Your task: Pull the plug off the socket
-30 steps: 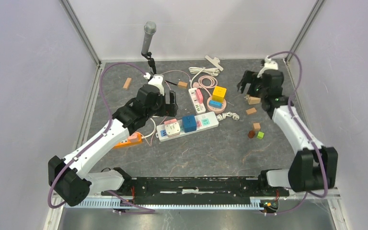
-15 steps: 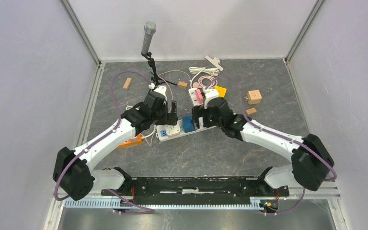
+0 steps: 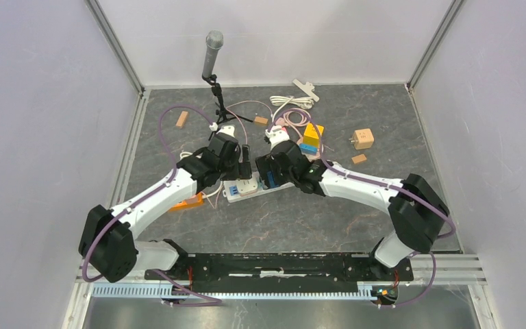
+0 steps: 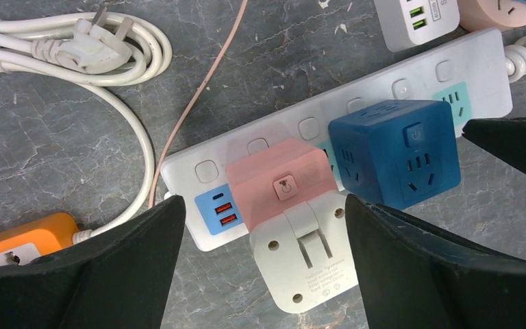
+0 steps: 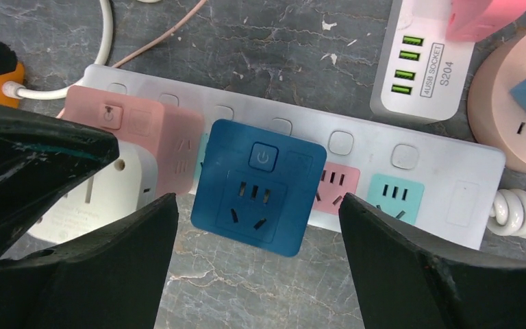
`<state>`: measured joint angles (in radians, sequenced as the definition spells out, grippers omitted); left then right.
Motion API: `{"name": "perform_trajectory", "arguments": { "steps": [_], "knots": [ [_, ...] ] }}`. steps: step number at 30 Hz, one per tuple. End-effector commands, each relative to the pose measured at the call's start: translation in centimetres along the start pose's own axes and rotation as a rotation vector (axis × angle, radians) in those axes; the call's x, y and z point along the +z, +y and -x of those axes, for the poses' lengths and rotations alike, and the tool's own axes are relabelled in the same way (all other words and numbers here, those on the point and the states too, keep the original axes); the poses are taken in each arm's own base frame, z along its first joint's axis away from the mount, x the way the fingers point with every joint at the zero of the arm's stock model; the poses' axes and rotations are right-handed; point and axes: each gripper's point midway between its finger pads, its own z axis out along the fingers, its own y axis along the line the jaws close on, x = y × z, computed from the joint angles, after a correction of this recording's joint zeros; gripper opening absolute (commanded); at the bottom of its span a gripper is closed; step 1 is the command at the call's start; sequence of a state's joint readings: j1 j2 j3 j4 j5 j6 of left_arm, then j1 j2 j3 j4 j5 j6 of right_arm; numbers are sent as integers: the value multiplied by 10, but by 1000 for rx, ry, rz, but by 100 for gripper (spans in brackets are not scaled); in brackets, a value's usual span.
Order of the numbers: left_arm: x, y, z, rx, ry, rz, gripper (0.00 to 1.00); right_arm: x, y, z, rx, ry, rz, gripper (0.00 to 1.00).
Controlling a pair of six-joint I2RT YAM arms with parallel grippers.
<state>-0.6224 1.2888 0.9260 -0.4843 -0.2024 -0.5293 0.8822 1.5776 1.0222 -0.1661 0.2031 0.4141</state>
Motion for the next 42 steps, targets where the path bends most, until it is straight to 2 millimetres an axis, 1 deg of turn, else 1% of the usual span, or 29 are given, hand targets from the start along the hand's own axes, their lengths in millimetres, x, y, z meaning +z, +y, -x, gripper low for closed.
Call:
{"name": "perform_trajectory", "arguments": {
  "steps": [1,3,6,10,14,16,24,26,28,31,34,38,39,42],
  "knots": [
    [5,-3,3,-75,-6,-15,90,8,7,11,2,-1,-6,90],
    [6,-2,2,-85,0,-20,88,10,3,7,7,16,-32,87],
    [9,-1,0,-104,11,-31,84,12,1,4,8,19,-41,79],
    [15,3,-5,-136,37,-30,79,14,2,3,7,16,-37,66],
    [18,11,-9,-159,69,-14,71,15,3,3,6,18,-32,50],
    [17,11,-10,-165,77,-25,67,15,3,3,7,18,-32,42],
    [14,7,-21,-136,112,-76,57,19,5,2,-3,40,-35,19],
    [12,8,-19,-136,104,-77,57,20,6,3,-4,40,-30,11],
    [7,7,-8,-136,76,-89,59,20,7,5,-7,38,-24,0],
    [-7,3,13,-135,21,-123,65,20,10,8,-8,33,-9,0],
    [-22,-5,24,-132,-19,-185,71,19,17,12,-2,25,27,0],
    [-30,-11,21,-123,-33,-247,77,14,32,25,14,6,104,0],
    [-30,-11,18,-120,-28,-252,77,12,36,29,18,-2,131,0],
    [-26,-12,9,-112,0,-263,78,10,41,35,45,-9,191,0]
  ]
}}
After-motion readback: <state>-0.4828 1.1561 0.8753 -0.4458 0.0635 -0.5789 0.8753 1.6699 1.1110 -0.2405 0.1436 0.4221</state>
